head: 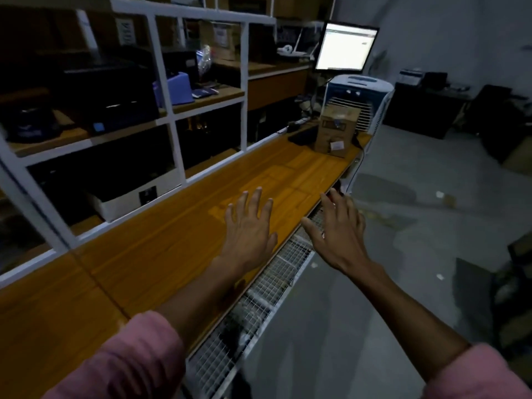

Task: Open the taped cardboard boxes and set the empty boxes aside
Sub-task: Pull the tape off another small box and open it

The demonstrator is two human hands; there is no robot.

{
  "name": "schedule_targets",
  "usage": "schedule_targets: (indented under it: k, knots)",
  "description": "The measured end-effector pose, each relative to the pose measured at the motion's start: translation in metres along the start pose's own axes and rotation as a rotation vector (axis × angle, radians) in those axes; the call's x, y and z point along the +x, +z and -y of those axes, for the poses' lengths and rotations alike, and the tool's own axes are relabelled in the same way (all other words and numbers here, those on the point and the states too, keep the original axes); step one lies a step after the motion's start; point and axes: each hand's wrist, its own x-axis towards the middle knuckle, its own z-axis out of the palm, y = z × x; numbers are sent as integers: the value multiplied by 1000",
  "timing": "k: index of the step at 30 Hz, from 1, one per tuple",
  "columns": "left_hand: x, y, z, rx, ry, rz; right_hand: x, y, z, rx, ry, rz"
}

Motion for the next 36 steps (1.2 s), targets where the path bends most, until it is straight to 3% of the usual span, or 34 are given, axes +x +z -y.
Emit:
schedule_targets:
  k: [13, 26, 36]
  knots:
    - [180, 76, -48, -3, 150, 19, 125, 27, -117, -10, 135, 18]
    - [369, 244, -117, 22, 24, -42, 286, 133, -312, -14, -42, -18]
    - [493, 305, -138, -35, 49, 24, 400, 181, -375, 57, 21, 29]
